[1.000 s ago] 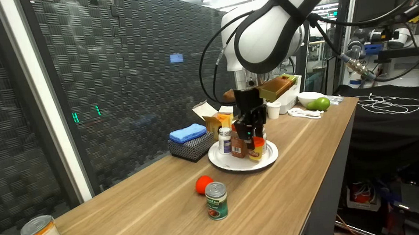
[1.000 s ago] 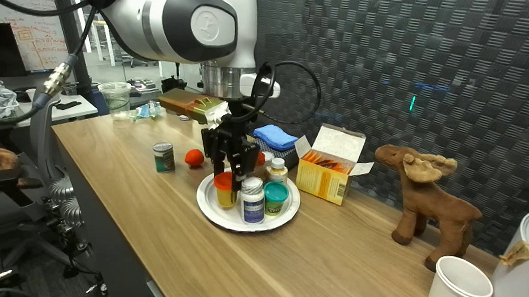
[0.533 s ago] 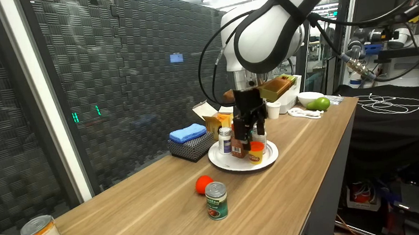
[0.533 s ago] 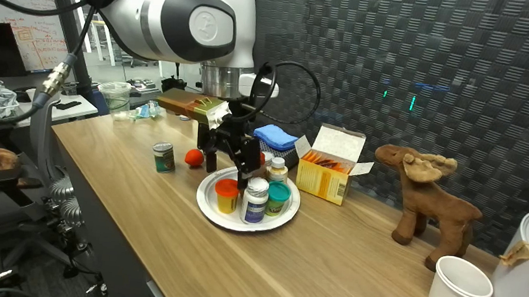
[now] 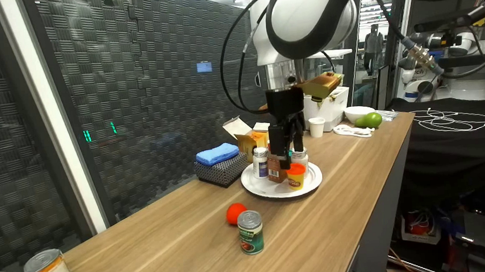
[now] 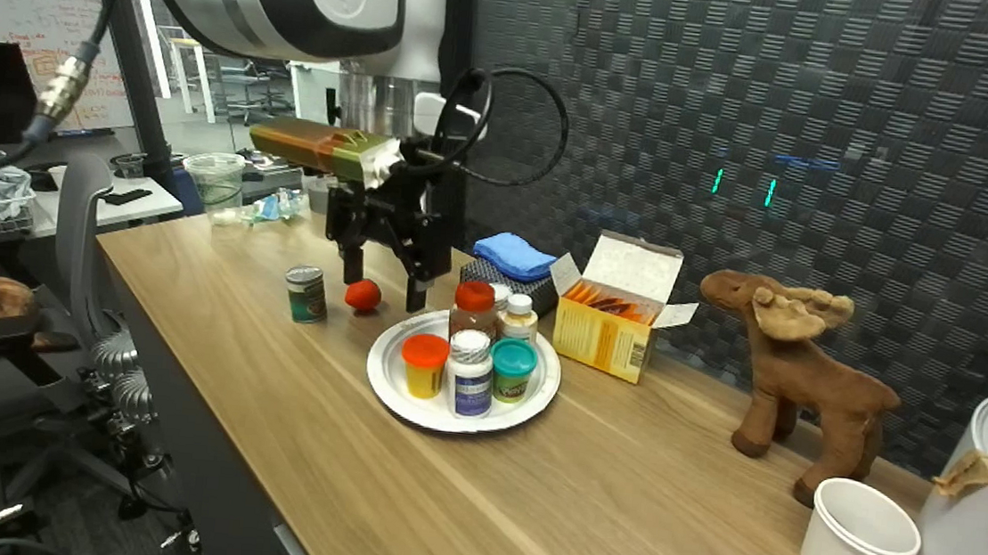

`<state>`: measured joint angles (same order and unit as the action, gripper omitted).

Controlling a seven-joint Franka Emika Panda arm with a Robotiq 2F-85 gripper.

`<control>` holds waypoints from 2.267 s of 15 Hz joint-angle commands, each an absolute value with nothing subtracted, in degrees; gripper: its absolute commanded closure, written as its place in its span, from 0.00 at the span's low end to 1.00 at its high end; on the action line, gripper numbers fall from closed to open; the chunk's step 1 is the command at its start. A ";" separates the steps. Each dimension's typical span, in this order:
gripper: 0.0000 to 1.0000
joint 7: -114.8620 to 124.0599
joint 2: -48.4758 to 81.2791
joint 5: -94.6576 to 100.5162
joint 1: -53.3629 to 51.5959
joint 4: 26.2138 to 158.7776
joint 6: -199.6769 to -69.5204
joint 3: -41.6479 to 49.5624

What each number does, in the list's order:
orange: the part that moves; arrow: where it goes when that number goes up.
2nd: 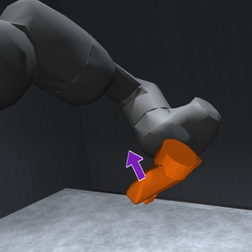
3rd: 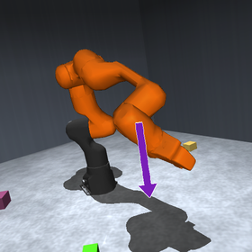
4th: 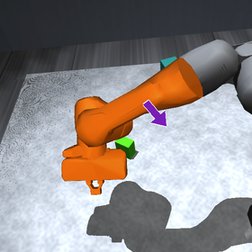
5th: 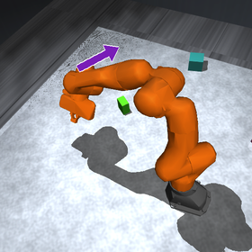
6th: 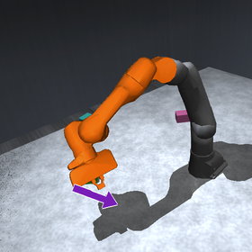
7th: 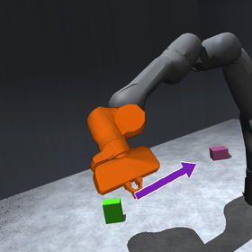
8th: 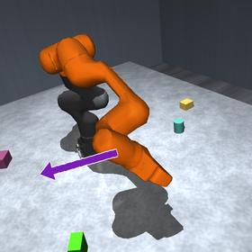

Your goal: Put the bottles on the tray

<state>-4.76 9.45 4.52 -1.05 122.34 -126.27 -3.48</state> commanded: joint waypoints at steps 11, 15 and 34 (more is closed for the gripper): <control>0.00 -17.68 4.99 0.02 -7.41 121.16 -119.09 -8.95; 0.00 -21.42 5.86 -1.39 -8.09 119.96 -113.64 -10.04; 0.00 -14.63 5.82 3.72 -11.72 122.87 -117.73 -12.11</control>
<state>-18.93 6.11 1.62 -10.05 120.91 -112.91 -10.95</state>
